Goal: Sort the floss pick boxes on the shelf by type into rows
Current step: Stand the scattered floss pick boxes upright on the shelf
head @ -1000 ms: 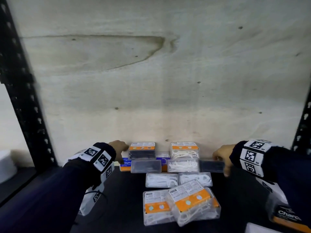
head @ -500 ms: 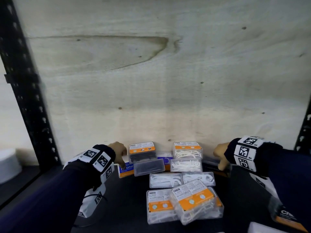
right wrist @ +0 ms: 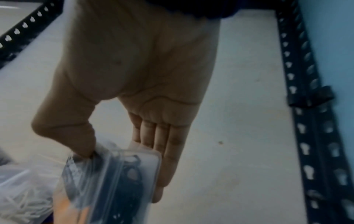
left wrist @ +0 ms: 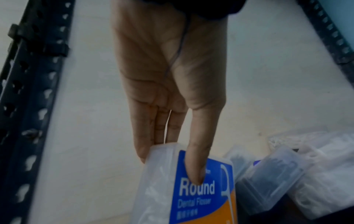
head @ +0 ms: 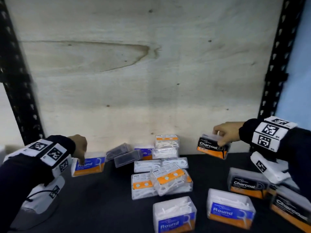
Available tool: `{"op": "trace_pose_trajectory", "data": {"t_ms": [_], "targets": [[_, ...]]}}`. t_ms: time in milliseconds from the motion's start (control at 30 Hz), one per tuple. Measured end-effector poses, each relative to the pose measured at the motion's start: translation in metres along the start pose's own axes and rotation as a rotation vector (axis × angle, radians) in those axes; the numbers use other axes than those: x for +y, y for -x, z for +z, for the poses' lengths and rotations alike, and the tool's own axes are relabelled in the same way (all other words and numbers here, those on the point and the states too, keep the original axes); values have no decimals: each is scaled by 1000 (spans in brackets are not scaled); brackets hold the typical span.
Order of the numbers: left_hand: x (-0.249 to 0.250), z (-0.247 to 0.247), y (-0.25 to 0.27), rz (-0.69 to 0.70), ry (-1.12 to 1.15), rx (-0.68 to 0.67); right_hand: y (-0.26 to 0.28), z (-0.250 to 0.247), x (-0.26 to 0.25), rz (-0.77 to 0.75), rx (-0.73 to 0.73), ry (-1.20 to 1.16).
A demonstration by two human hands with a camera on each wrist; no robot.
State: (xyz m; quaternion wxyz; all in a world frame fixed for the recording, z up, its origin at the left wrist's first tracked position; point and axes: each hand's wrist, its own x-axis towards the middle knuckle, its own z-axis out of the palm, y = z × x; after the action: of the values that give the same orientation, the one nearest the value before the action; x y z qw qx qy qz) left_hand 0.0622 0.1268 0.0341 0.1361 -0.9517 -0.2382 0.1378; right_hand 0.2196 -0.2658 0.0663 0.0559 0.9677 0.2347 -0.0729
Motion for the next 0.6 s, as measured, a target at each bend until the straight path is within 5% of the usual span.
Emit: {"op": "trace_pose_trajectory", "data": {"t_ms": [233,600], "targets": [[19,-26,50,64,133,165,63,0,38,44,84,44],[102,-57,88,317,269,257,62,43,60,140,51,184]]}}
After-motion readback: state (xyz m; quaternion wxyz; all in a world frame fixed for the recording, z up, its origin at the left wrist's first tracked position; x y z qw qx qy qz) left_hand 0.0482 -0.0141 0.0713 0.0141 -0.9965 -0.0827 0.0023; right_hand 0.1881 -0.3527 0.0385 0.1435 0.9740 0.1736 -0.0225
